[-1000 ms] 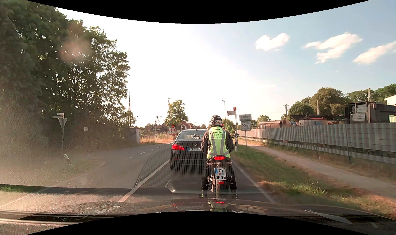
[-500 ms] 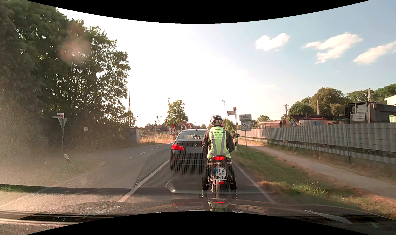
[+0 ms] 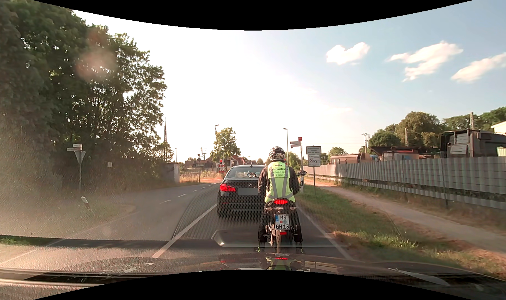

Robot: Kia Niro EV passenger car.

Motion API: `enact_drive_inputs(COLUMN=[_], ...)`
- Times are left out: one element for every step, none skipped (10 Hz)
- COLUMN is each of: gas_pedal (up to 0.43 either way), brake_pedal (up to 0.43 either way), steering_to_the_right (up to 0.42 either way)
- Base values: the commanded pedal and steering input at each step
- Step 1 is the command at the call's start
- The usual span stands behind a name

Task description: Follow the waypoints while adhering to traffic rules and regulations

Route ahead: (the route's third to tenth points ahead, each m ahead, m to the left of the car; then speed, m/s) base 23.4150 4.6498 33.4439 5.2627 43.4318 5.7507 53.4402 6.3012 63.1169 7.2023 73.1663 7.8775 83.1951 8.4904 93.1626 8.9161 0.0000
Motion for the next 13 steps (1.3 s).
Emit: enact_drive_inputs(gas_pedal=[0.0, 0.0, 0.0, 0.0, 0.0, 0.0, 0.0, 0.0, 0.0, 0.0, 0.0, 0.0, 0.0], brake_pedal=[0.0, 0.0, 0.0, 0.0, 0.0, 0.0, 0.0, 0.0, 0.0, 0.0, 0.0, 0.0, 0.0], steering_to_the_right=[0.006, 0.006, 0.006, 0.006, 0.006, 0.006, 0.006, 0.006, 0.006, 0.006, 0.005, 0.006, 0.006])
